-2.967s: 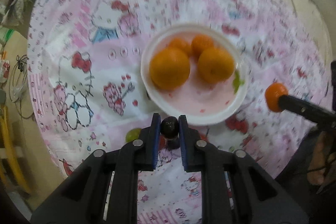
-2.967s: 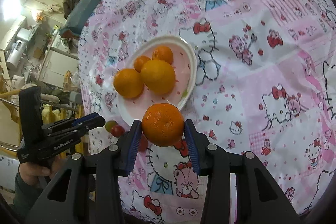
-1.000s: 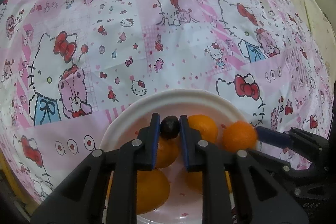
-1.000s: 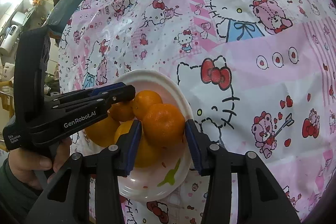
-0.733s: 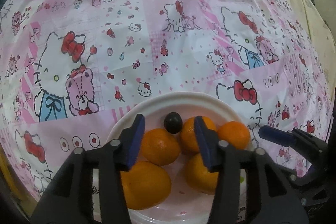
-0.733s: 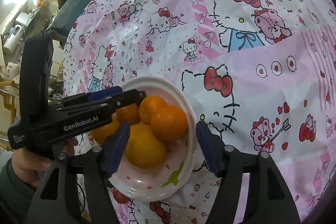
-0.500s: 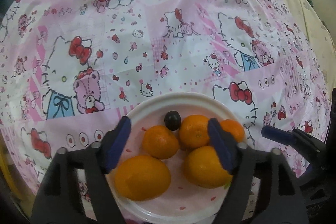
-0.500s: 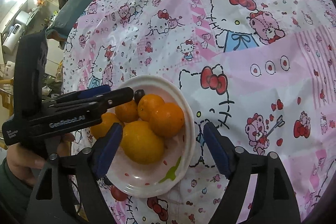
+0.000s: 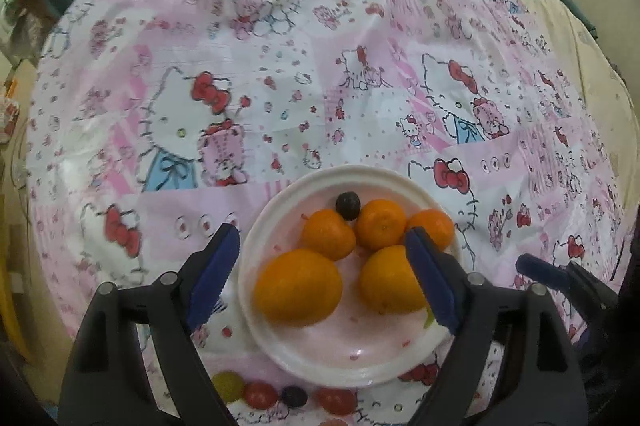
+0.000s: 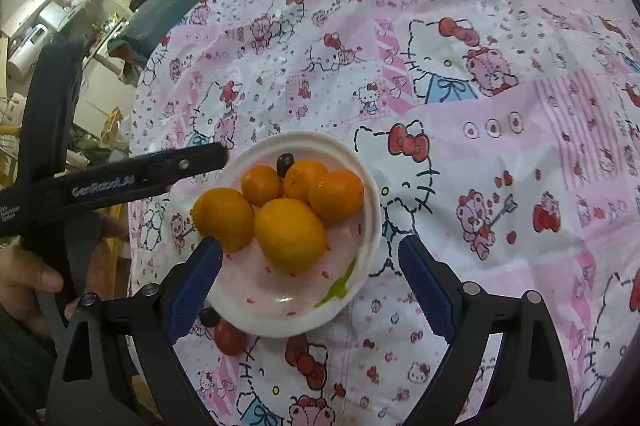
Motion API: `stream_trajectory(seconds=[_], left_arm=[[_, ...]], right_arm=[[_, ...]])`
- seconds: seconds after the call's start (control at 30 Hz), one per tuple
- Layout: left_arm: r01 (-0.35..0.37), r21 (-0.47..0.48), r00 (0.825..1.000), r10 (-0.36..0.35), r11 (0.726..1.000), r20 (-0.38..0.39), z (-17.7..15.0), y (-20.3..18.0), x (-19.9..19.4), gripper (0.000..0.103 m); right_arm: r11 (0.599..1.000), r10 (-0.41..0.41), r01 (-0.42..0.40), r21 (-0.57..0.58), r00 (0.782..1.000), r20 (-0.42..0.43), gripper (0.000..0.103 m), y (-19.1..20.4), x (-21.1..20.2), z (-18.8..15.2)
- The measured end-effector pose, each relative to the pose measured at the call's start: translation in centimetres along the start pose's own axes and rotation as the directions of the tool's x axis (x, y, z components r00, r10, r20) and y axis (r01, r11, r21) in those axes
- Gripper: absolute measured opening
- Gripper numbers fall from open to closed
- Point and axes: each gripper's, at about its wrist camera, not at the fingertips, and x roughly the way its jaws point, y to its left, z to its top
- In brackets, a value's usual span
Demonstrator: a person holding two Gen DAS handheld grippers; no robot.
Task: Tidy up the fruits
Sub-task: 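Withdraw both open tools from the plate toward the remaining fruit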
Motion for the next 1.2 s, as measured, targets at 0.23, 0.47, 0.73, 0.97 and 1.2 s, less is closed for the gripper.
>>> stream_trajectory(seconds=[0.23,0.47,0.73,0.97,1.2], left_arm=[[-0.033,-0.067,0.996,0.039,0.997,0.084,-2.6,2.5,-4.2,0.083],[-0.055,-0.056,0.994,0.060,0.997,0.094,-6.8,3.8,-6.7,0.083],[-0.076,-0.067,0.987,0.084,0.995,0.134,-11.2,5.4,-9.0,0.083],[-0.102,-0.109,0.983,0.117,0.989,0.140,-13.6,7.0,-8.6,0.083],[-0.116,-0.154,0.983,0.136,0.981,0.125,-13.5,8.3,-7.8,0.083]], right_arm=[[0.998,0.004,-0.004,0.061,1.000,-0.006,0.092,-0.8,-1.2,-1.7],[0.997,-0.002,0.001,0.078,1.000,0.015,0.092,0.0,-2.3,-3.6],[0.993,-0.012,0.008,0.120,0.999,0.037,0.092,-0.2,-3.0,-4.5],[0.991,-0.005,0.002,0.134,1.000,0.022,0.092,0.0,-2.5,-5.1],[0.995,0.003,0.004,0.102,0.998,-0.059,0.092,1.2,-0.3,-6.1]])
